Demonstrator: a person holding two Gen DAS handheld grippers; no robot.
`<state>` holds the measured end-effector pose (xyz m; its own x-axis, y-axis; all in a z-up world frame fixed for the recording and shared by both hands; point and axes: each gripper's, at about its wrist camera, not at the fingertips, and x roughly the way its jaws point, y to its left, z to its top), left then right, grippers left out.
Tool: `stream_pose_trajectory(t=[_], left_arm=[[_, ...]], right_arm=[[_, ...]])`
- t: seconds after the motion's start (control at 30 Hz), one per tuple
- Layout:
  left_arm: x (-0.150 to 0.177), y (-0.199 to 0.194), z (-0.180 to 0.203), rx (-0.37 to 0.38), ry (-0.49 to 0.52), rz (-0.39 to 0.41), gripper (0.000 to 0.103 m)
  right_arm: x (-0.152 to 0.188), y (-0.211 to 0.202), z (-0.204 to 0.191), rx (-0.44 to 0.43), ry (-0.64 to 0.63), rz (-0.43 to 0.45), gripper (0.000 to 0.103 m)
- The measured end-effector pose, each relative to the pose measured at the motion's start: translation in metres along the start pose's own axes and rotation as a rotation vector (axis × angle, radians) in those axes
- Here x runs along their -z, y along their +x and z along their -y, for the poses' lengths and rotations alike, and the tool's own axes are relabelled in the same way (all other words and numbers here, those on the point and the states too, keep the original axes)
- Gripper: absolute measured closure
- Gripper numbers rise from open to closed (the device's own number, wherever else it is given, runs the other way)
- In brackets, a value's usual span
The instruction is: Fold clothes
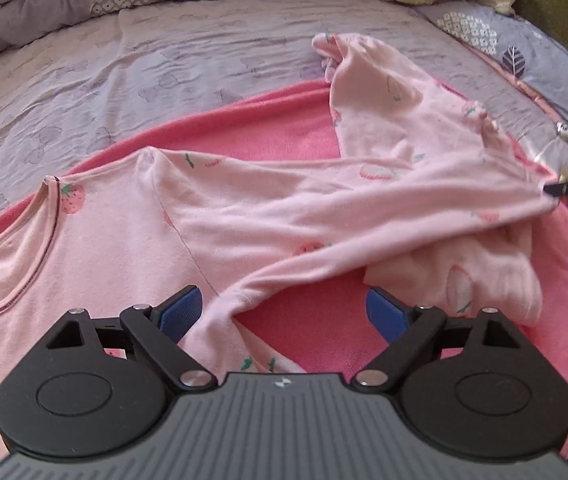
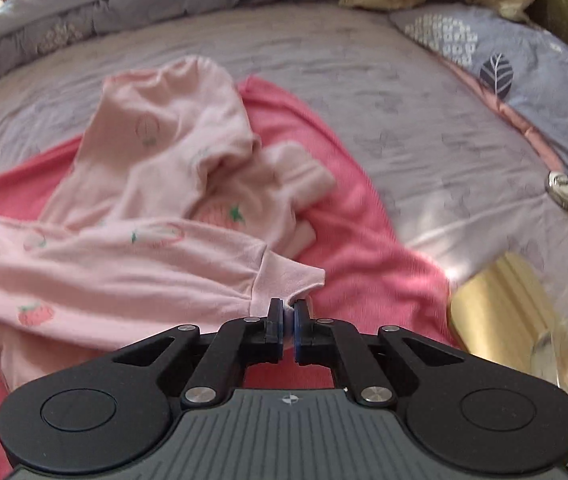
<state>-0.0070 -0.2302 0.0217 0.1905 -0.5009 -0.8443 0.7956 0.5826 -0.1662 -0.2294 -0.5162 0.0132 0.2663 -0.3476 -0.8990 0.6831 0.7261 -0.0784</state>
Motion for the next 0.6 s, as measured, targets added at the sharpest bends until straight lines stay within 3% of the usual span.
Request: stream_pose_trajectory(t=[0.1, 0.17, 0.27, 0.4, 0.47, 0.53, 0.6], left_arm=[[-0.023, -0.002, -0.022, 0.017, -0.057, 0.032, 0.013], [-0.042, 0.009, -0.029, 0.026, -0.034, 0.040, 0.013], [-0.067, 0.036, -0.023, -0.017, 0.088, 0.062, 0.013], [-0.083, 0.076, -0.009, 0.025, 0.209, 0.016, 0.015], [-0.084, 0.090, 0.004, -0.030, 0.310, 0.018, 0.015], [-0.083, 0.101, 0.017, -0.108, 0.405, 0.021, 0.017], [-0.081, 0.115, 0.023, -0.097, 0.463, -0.066, 0.017]], right_arm=[[0.016, 0.005, -0.013, 0.008, -0.083, -0.064, 0.094], [0.023, 0.008, -0.022, 0.021, -0.133, -0.086, 0.093], [0.025, 0.005, -0.025, 0.030, -0.118, -0.066, 0.086], [0.020, -0.003, -0.012, 0.016, -0.044, -0.032, 0.070], [0.018, -0.009, -0.002, -0.001, -0.006, -0.001, 0.056], [0.017, -0.013, 0.006, -0.003, 0.020, 0.020, 0.055], [0.015, -0.012, 0.011, -0.003, 0.041, 0.025, 0.052]])
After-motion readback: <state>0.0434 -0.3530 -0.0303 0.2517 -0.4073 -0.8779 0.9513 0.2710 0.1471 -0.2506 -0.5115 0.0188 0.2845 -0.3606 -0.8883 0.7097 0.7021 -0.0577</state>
